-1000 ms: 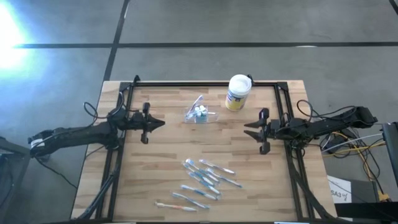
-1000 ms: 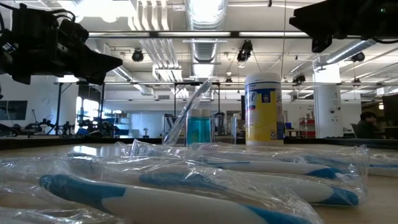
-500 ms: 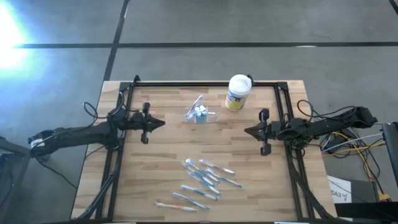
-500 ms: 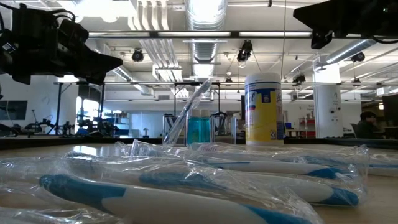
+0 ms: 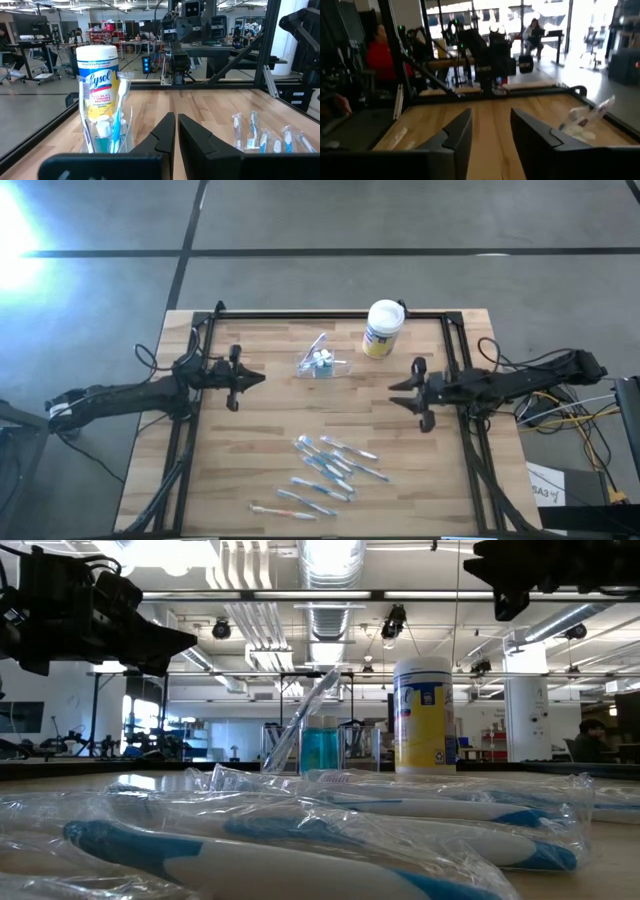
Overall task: Pick & Place toothbrushing station
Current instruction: Put the purple toothbrush into the right section of the transparent organizer
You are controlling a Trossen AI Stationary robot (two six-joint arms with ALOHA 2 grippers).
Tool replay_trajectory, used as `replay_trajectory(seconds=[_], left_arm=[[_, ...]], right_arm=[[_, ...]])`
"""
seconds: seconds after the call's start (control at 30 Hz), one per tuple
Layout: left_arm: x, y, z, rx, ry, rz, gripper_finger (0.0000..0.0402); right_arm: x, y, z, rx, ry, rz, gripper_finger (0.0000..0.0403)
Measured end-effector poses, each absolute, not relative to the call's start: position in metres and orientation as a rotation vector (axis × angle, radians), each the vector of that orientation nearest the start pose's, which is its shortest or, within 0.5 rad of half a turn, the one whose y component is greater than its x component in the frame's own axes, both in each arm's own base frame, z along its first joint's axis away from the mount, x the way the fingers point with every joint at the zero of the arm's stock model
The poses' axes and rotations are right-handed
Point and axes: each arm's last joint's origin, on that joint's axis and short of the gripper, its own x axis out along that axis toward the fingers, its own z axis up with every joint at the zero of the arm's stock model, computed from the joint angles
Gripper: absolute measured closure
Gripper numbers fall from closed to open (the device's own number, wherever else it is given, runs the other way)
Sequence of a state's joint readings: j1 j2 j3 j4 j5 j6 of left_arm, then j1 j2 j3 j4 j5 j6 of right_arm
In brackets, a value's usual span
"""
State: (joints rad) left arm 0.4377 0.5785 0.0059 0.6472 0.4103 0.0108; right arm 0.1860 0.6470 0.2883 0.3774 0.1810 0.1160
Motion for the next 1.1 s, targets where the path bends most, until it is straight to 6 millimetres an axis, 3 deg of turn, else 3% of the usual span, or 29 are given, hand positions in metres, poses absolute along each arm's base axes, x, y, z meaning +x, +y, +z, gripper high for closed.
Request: replay_trajectory(seconds=[0.2,0.5,0.73,0.97,1.1], left_arm=[[0.124,0.045,0.173,0.042,-0.068,0.028,0.0371],[0.124,0.045,0.173,0.030,-0.072,0.027,0.0379],[0.124,0.045,0.173,-0.044,-0.072,0.025,0.0371],[0.124,0.045,0.173,-0.072,-0.072,0.023,0.0380],[0.124,0.045,0.172,-0.124,-0.065,0.021,0.0384]], right_arm=[[0.172,0.027,0.266,0.155,0.253,-0.021,0.0197],[0.198,0.040,0.299,0.265,0.622,-0.093,0.0181],[0.221,0.059,0.294,0.314,0.790,-0.132,0.0181],[0.254,0.100,0.286,0.285,0.939,-0.100,0.0181],[0.274,0.119,0.271,0.244,1.033,-0.117,0.0181]])
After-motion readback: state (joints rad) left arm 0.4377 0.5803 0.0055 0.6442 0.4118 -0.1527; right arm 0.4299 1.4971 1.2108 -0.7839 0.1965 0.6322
